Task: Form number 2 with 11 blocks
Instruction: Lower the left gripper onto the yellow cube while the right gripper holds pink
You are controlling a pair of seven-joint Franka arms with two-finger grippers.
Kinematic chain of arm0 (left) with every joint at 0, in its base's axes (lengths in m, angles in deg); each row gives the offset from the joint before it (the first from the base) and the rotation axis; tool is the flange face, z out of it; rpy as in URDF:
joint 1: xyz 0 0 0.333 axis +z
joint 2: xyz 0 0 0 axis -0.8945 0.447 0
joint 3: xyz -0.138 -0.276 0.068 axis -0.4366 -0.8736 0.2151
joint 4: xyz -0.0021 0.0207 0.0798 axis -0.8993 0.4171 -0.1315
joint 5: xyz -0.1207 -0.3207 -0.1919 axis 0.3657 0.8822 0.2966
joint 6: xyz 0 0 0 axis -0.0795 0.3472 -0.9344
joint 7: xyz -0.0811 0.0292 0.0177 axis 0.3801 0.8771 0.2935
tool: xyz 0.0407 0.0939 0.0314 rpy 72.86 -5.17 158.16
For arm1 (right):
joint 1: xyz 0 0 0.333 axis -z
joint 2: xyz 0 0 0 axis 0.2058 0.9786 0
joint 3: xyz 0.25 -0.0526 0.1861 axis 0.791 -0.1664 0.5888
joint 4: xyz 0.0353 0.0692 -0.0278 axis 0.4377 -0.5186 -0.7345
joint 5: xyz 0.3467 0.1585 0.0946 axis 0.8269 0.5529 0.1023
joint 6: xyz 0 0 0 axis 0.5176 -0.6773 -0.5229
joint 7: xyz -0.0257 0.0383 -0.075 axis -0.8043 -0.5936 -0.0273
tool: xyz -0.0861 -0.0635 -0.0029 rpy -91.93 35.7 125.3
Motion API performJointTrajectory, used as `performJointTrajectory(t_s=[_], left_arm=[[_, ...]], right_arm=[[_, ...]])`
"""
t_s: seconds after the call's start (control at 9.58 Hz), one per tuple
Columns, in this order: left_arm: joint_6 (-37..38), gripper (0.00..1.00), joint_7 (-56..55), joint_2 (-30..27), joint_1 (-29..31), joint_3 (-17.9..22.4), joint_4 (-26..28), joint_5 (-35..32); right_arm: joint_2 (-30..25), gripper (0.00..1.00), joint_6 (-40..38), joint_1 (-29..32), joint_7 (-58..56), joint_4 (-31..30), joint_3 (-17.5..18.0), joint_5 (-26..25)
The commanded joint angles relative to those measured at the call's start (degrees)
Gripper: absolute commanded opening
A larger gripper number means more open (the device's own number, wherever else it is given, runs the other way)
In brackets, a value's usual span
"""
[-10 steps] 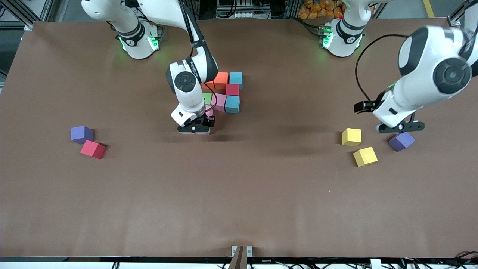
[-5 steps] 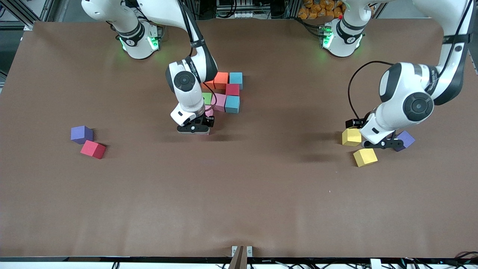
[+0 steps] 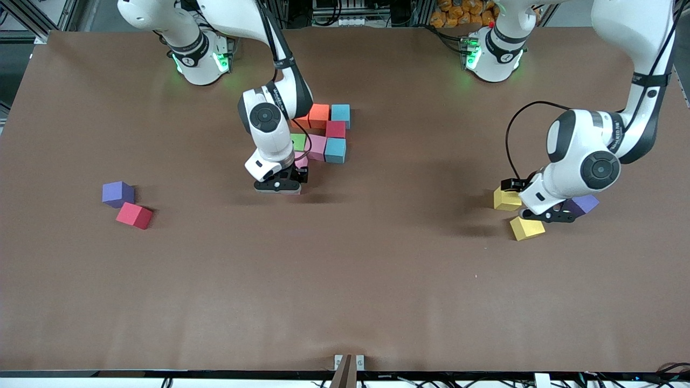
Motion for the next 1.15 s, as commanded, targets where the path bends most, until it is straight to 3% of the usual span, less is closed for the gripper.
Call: performJointTrajectory(t_s=[0.0, 0.63, 1.04], left_arm=[[-4.88, 1.0, 0.77, 0.63, 0.02, 0.12, 2.8, -0.88], [-7.27, 1.0, 0.77, 3.19, -0.07, 1.52, 2.81, -0.97], [-7.35, 1.0, 0.86, 4.06, -0.16, 1.52, 2.72, -0.97]], right_arm=[[-1.3, 1.0, 0.18, 0.26, 0.82, -1.19, 0.04, 1.24], [-3.23, 1.0, -3.69, 1.93, 0.74, 0.3, 0.13, 5.81], [-5.25, 1.0, -6.32, 2.9, 1.09, 0.57, 0.13, 6.08]])
